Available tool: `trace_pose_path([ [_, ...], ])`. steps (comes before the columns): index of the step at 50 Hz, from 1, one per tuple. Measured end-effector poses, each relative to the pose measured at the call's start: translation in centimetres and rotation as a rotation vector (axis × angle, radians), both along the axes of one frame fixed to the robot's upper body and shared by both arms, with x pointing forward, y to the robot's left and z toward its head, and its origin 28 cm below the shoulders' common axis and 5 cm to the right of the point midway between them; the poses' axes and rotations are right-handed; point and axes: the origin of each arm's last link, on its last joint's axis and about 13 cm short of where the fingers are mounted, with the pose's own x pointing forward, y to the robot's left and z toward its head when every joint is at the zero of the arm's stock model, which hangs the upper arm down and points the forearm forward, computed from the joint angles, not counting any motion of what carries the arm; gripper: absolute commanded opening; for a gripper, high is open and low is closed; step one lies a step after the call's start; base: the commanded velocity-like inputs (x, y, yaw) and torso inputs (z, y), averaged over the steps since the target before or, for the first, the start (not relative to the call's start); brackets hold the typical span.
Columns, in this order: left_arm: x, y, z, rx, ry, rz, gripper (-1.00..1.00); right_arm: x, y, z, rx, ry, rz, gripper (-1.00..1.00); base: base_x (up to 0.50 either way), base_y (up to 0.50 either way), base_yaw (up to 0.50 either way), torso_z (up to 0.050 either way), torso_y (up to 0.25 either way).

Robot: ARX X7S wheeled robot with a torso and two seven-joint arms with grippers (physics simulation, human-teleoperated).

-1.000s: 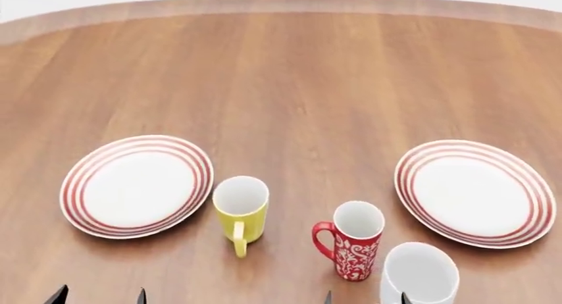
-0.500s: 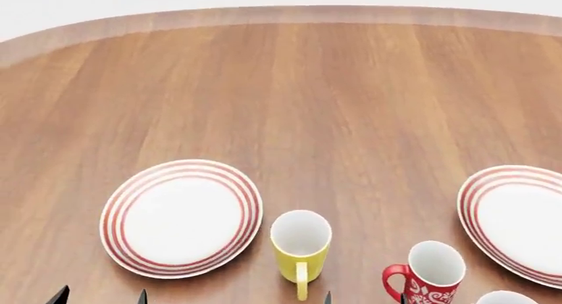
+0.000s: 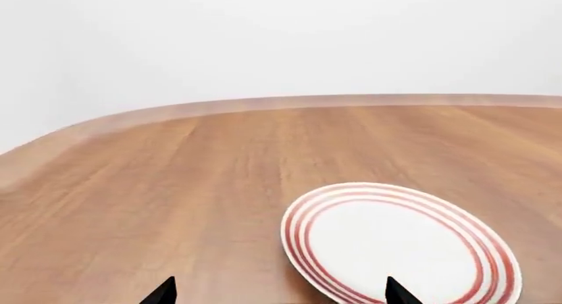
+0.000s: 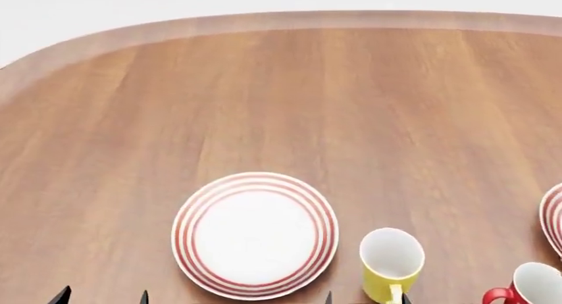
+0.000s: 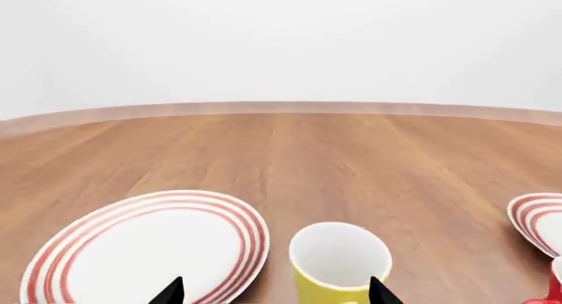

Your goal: Put the red mug on the left plate.

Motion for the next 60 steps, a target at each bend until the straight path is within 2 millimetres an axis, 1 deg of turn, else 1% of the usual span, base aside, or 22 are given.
trace_pose_path([
  [15, -0.03, 0.06, -0.04, 0.003, 0.001, 0.001, 1.00, -0.02, 0.05, -0.03, 0.007, 0.003, -0.002, 1.00, 0.21, 0.27, 0.00, 0.000, 0.000],
  [23, -0.01, 0.04, -0.02, 0.002, 0.001, 0.000, 1.00, 0.01, 0.01, 0.00, 0.014, 0.006, -0.005, 1.00, 0.20, 0.00, 0.00, 0.000, 0.000],
  [39, -0.01, 0.01, 0.00, 0.000, 0.001, 0.000, 1.00, 0.06, -0.07, 0.08, 0.028, 0.012, -0.015, 1.00, -0.01, -0.04, 0.00, 0.000, 0.000],
  [60, -0.05, -0.02, 0.01, 0.000, 0.001, -0.001, 1.00, 0.03, -0.09, 0.09, 0.031, 0.015, -0.019, 1.00, -0.07, -0.13, 0.00, 0.000, 0.000],
])
